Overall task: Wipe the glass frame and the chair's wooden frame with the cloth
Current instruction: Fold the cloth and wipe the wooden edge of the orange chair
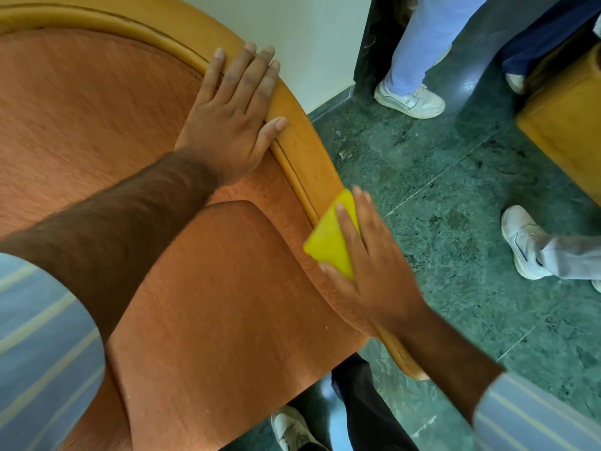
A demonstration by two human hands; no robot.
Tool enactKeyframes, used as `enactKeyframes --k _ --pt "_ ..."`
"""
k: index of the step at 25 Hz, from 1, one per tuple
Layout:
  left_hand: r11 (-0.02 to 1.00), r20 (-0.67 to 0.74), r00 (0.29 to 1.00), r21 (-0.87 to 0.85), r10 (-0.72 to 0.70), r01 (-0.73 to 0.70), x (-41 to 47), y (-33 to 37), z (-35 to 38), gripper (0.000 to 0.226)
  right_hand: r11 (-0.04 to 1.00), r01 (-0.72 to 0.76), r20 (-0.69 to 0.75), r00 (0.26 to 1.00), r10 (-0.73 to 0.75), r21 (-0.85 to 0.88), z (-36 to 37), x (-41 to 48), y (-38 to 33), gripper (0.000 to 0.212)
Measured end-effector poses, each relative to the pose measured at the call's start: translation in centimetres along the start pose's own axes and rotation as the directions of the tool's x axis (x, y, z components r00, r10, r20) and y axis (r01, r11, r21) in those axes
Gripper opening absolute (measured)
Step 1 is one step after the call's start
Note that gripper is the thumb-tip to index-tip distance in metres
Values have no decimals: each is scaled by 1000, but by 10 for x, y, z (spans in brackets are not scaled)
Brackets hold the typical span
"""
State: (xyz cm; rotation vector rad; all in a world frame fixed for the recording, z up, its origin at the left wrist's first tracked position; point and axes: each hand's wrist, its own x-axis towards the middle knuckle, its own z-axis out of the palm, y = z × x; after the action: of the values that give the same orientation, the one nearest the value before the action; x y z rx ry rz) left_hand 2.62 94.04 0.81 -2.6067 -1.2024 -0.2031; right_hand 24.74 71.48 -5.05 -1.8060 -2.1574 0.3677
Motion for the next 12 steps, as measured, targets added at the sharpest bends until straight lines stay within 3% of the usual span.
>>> enactKeyframes --k 3,6,12 --pt "1000 -25 1000 1 -5 5 0 2 3 71 998 -16 109 994 22 -54 -5 -91 17 83" --pt "1000 -28 1000 -10 -3 3 -1 2 1 71 998 -19 131 991 28 -63 -8 -124 19 82" --pt "1000 -1 1000 -3 -19 19 -1 3 -3 71 1000 -12 -58 998 12 -3 7 21 -12 81"
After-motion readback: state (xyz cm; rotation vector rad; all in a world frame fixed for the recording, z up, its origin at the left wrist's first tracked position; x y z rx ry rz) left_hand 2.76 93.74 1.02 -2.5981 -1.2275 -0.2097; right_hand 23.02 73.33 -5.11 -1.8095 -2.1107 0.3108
